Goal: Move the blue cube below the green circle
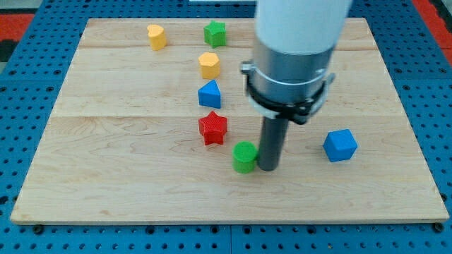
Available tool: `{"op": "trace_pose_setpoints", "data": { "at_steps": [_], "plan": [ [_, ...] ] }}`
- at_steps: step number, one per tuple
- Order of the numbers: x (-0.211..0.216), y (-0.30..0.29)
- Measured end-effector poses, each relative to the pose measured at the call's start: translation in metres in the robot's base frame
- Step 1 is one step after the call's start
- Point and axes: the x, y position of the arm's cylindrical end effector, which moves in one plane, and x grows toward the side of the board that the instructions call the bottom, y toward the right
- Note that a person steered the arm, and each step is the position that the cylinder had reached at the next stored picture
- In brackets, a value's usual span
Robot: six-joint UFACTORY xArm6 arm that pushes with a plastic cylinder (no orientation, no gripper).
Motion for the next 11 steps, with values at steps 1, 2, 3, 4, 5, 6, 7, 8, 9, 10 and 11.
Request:
{"op": "trace_pose_setpoints", "data": {
  "at_steps": [1, 2, 3, 4, 5, 6, 7, 8, 9, 10, 11],
  "plan": [
    [0.0, -0.022],
    [-0.003, -0.015],
    [-0.042, 0.036],
    [-0.062, 0.109],
    [-0.07, 0.192],
    [-0.062, 0.238],
    [-0.046, 0.214],
    [-0.044, 0.184],
    [-0.038, 0.14],
    [-0.023, 0.103],
    [0.003, 0.078]
  ]
}}
